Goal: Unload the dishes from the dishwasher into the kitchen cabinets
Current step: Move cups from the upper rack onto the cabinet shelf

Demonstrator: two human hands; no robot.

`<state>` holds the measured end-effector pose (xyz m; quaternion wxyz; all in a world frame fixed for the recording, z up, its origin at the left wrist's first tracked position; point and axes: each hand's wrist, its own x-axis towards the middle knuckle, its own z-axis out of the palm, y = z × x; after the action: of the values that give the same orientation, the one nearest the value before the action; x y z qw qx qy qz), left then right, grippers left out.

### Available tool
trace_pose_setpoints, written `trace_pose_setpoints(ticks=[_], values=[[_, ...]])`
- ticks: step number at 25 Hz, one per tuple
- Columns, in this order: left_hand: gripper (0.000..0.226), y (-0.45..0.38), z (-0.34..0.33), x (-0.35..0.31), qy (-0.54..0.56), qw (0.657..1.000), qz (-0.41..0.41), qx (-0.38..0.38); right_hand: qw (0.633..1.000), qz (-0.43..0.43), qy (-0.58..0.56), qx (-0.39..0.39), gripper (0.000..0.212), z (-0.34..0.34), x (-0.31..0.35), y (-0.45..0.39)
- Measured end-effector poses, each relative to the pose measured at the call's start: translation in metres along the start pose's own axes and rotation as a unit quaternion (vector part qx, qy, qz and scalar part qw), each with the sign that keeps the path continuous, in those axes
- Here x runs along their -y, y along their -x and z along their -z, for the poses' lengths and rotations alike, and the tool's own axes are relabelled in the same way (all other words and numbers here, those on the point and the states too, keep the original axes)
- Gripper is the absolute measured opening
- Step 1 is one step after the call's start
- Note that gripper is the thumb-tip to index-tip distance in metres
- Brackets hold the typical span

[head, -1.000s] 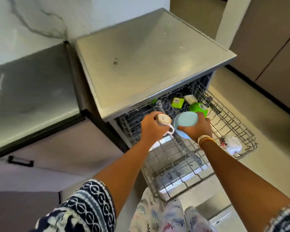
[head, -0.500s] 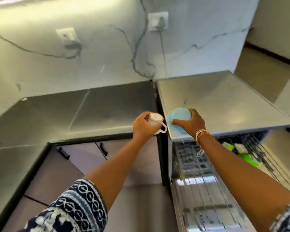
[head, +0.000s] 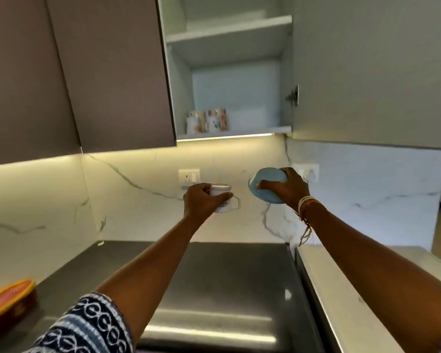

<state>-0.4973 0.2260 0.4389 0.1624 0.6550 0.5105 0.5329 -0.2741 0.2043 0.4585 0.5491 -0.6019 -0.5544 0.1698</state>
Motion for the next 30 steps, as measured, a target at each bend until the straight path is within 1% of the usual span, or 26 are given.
trace_pose_setpoints(ticks=[3, 7, 11, 15, 17, 19, 21, 23, 25, 27, 30], values=[[0.042, -0.058, 0.018, -0.018, 0.035, 0.999, -0.006, -0.016, 0.999, 0.024, -0.010, -0.028, 0.082, -0.002, 0.047, -0.045], [0.047, -0.129, 0.018, -0.041, 0.081, 0.996, -0.023, -0.020, 0.997, 0.063, -0.022, -0.037, 0.081, -0.009, 0.089, -0.110], [0.051, -0.190, 0.001, -0.061, 0.136, 0.990, -0.045, -0.018, 0.993, 0.101, -0.020, -0.058, 0.072, -0.014, 0.112, -0.176], [0.045, -0.254, -0.027, -0.072, 0.176, 0.984, -0.019, -0.001, 0.994, 0.092, -0.022, -0.059, 0.072, -0.017, 0.116, -0.248], [0.041, -0.282, -0.044, -0.075, 0.170, 0.985, -0.005, 0.023, 0.995, 0.081, -0.016, -0.051, 0.074, -0.020, 0.113, -0.283], [0.038, -0.304, -0.061, -0.076, 0.148, 0.988, -0.014, 0.038, 0.996, 0.080, -0.007, -0.048, 0.075, -0.023, 0.109, -0.309], [0.036, -0.319, -0.076, -0.079, 0.121, 0.991, -0.033, 0.048, 0.996, 0.076, 0.004, -0.044, 0.078, -0.026, 0.104, -0.329], [0.025, -0.333, -0.089, -0.080, 0.111, 0.991, -0.037, 0.060, 0.997, 0.066, 0.022, -0.041, 0.083, -0.028, 0.099, -0.347], [0.026, -0.346, -0.101, -0.076, 0.098, 0.992, -0.032, 0.068, 0.997, 0.059, 0.037, -0.040, 0.086, -0.029, 0.093, -0.361], [0.030, -0.354, -0.110, -0.071, 0.081, 0.992, -0.028, 0.092, 0.997, 0.053, 0.042, -0.049, 0.088, -0.030, 0.087, -0.371], [0.026, -0.359, -0.117, -0.066, 0.085, 0.986, -0.041, 0.135, 0.996, 0.041, 0.046, -0.066, 0.088, -0.031, 0.081, -0.382]])
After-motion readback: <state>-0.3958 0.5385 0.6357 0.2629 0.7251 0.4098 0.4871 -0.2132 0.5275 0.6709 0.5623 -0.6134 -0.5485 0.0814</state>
